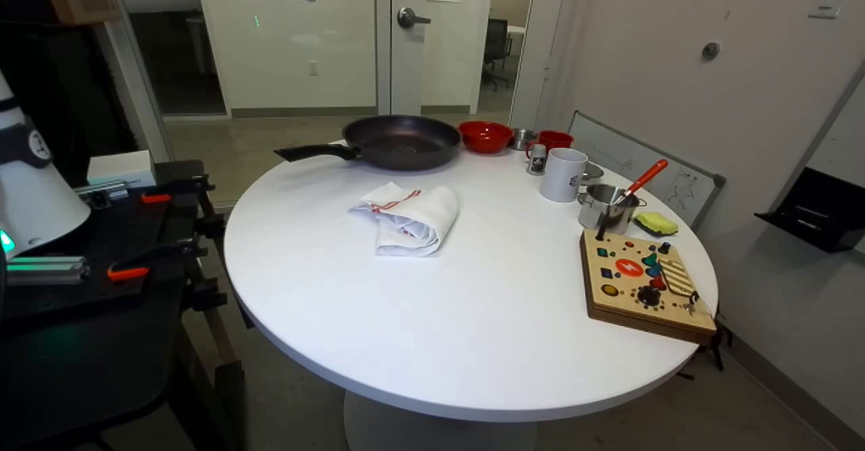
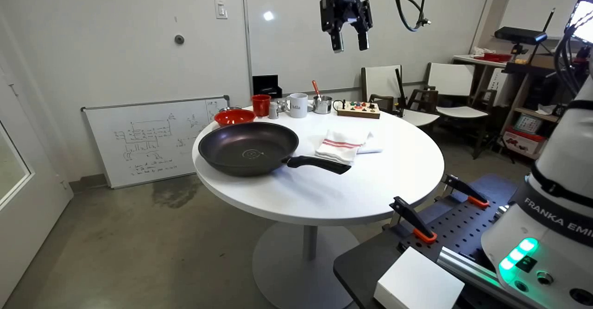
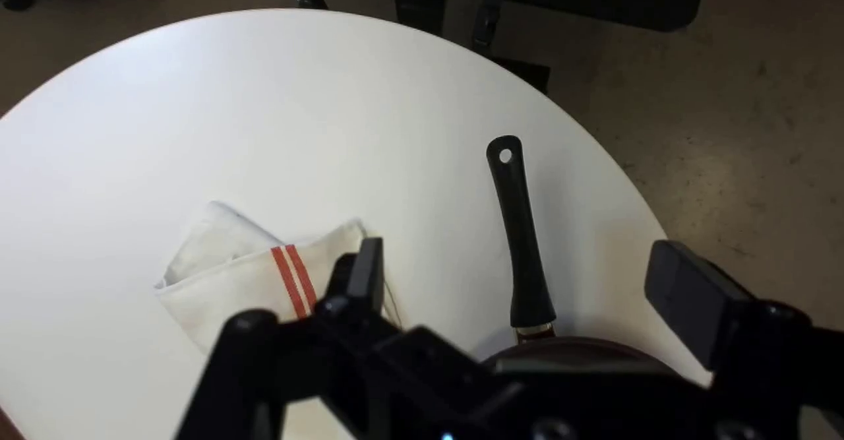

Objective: Wipe the table with the towel

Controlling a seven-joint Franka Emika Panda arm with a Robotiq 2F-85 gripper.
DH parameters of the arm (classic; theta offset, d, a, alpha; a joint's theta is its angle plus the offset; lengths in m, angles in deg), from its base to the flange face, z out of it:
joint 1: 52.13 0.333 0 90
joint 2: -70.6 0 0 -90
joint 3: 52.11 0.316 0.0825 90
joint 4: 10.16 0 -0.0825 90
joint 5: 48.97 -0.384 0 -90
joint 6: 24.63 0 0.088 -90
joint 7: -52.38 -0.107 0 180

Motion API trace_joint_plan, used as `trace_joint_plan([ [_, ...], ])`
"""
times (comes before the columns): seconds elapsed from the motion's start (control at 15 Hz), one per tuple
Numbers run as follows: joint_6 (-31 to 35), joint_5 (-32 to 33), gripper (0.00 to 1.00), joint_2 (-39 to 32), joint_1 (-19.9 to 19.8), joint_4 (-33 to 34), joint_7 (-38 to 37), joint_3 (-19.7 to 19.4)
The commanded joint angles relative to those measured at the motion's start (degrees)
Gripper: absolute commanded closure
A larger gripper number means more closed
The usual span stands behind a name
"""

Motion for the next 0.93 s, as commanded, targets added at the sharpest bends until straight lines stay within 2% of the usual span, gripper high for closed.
trace_joint_plan([
  [0.0, 3.5, 2.9, 0.00, -1.9, -1.0, -0.5, -1.0, -1.0],
  [0.27, 15.6, 10.5, 0.00, -6.0, -4.4, -1.3, -9.0, -3.4],
  [0.33, 18.4, 10.5, 0.00, -7.7, -5.4, -1.1, -10.4, -4.5],
  [0.47, 21.5, 6.7, 0.00, -12.3, -7.5, 0.3, -11.0, -7.4],
  [0.67, 24.9, -0.5, 0.00, -19.1, -10.6, 1.2, -7.8, -11.2],
  [0.87, 29.6, -12.3, 0.00, -22.3, -12.8, 0.9, -3.4, -11.6],
])
